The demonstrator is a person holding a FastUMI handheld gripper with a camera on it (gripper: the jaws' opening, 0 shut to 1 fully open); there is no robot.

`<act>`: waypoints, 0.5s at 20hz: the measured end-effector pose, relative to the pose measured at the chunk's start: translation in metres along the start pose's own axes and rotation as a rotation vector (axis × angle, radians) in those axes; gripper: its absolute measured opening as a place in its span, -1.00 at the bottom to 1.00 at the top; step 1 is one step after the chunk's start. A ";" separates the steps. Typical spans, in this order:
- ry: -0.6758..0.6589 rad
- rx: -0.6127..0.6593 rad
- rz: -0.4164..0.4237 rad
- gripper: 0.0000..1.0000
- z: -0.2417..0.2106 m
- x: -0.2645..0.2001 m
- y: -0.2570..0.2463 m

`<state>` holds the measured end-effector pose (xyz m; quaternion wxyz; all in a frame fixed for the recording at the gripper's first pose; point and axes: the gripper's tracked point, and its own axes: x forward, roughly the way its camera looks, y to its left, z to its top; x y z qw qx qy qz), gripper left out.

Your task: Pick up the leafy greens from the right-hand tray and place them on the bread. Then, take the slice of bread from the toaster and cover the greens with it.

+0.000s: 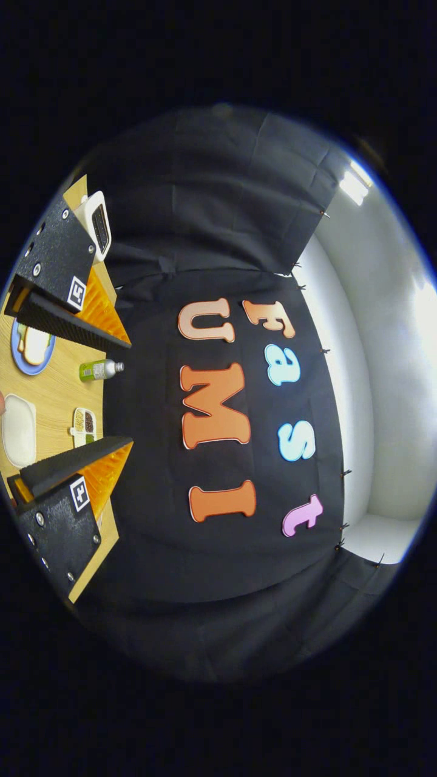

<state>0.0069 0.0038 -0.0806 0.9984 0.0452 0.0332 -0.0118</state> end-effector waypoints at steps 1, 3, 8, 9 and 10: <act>-0.014 -0.004 -0.006 0.68 0.005 -0.004 -0.001; -0.017 -0.008 -0.026 0.68 0.011 -0.012 -0.005; -0.012 -0.060 -0.110 0.85 0.014 -0.020 -0.023; -0.019 -0.062 -0.117 0.87 0.017 -0.022 -0.023; -0.025 -0.060 -0.115 0.88 0.020 -0.024 -0.021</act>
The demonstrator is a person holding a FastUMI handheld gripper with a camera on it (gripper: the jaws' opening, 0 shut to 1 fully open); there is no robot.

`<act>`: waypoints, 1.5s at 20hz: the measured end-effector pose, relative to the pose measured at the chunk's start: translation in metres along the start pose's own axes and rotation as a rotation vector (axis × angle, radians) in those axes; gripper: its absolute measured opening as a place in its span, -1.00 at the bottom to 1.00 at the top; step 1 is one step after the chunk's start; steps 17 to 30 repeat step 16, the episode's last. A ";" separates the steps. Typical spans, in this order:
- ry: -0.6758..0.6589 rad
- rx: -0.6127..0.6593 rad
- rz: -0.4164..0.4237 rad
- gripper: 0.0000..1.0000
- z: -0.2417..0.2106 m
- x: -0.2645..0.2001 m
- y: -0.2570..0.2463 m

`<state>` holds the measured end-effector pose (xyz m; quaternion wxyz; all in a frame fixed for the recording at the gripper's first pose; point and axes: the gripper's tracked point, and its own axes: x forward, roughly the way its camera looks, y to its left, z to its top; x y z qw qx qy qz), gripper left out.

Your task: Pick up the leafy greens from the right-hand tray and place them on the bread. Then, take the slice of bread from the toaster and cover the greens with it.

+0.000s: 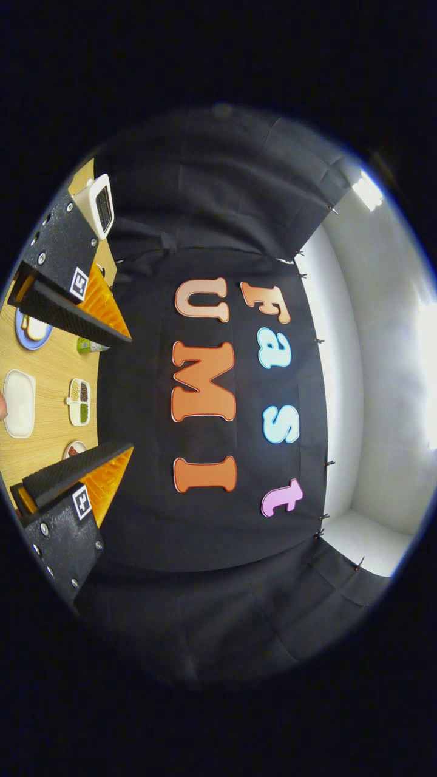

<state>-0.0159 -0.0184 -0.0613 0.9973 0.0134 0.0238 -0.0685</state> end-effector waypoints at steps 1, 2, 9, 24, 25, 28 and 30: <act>-0.005 0.005 0.006 0.89 0.002 -0.002 0.001; -0.012 0.008 0.013 0.90 0.004 -0.002 0.001; -0.065 0.033 0.014 0.91 0.017 -0.001 0.003; -0.052 0.022 0.025 0.91 0.015 0.005 0.008; -0.052 0.022 0.025 0.91 0.015 0.005 0.008; -0.052 0.022 0.025 0.91 0.015 0.005 0.008; -0.052 0.022 0.025 0.91 0.015 0.005 0.008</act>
